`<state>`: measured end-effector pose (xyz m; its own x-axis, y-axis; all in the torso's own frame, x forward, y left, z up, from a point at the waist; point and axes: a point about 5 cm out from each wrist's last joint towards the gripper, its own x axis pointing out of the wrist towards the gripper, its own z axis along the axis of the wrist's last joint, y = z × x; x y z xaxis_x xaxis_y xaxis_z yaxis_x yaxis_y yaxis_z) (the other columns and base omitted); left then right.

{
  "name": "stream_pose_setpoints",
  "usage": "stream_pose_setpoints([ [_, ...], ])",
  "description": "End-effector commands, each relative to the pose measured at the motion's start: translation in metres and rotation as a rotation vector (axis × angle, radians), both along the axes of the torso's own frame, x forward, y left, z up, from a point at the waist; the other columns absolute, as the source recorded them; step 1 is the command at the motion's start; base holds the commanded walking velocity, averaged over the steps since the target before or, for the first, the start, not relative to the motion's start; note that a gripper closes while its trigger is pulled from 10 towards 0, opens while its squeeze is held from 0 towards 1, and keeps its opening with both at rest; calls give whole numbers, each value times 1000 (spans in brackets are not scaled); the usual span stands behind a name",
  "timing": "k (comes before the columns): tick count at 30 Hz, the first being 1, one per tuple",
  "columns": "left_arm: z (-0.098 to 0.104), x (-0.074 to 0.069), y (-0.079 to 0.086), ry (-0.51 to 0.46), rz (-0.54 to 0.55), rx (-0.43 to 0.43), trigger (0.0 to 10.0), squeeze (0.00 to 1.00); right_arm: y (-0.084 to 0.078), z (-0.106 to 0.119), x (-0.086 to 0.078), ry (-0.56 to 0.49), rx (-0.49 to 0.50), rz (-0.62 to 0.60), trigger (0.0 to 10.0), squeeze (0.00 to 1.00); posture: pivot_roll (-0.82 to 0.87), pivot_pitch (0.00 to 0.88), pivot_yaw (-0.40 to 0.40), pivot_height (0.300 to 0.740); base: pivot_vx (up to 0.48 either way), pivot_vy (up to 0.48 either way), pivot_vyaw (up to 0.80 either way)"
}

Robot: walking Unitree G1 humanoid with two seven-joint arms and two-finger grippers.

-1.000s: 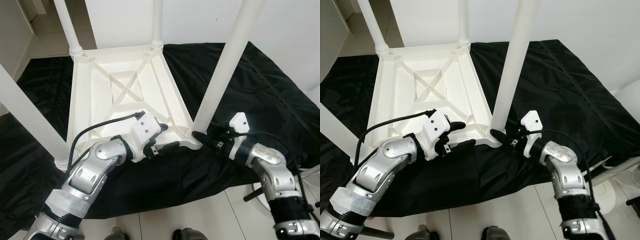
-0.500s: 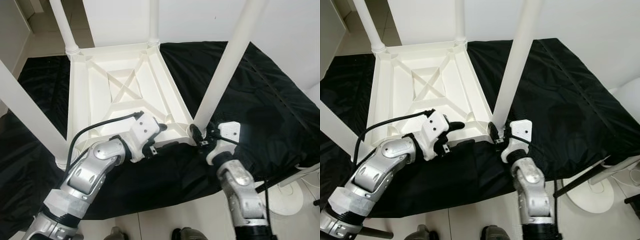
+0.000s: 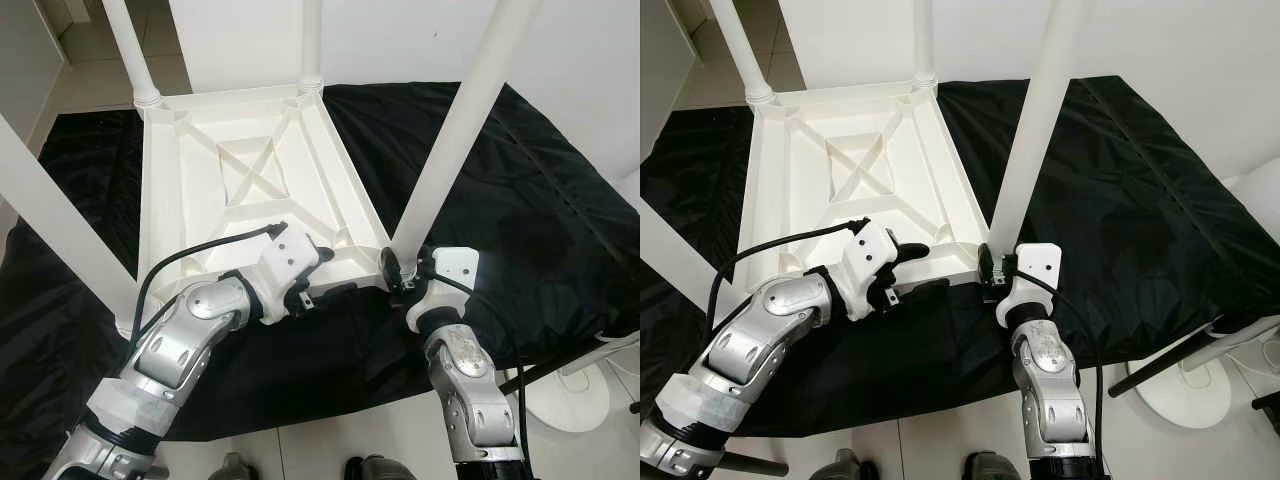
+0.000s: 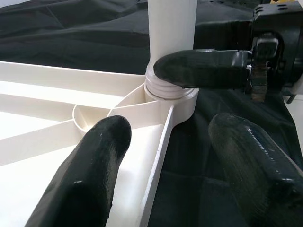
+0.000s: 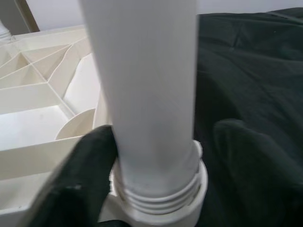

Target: Building children table

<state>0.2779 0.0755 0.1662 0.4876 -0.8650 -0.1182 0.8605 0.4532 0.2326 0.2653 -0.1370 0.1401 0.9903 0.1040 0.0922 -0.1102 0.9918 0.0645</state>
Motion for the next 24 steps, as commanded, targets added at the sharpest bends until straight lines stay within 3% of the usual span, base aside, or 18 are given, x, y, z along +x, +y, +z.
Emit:
stream_pose_setpoints([
  [1,-1,-4,-4,13,-74,17,10000,0,-3,-3,-1,4,10,3,10000,1000,-109,75,25,740,0,0,0],
  [4,-1,-4,-4,14,-73,15,10000,0,-6,-2,0,-11,13,28,10000,1000,-106,74,21,740,0,0,0],
  [7,0,-4,-5,17,-70,5,10000,0,-23,-2,3,-21,19,107,10000,1000,-102,73,17,740,0,0,0],
  [8,0,-4,-4,16,-69,5,10000,0,-27,-3,5,-10,3,176,10000,0,-104,71,16,740,0,0,0],
  [13,0,-4,-3,13,-67,9,10000,0,-36,1,8,8,-90,407,10000,0,-103,68,14,740,0,0,0],
  [24,1,-3,-5,8,-77,12,10000,0,-44,6,36,18,-237,581,10000,0,-92,59,16,740,0,0,0],
])
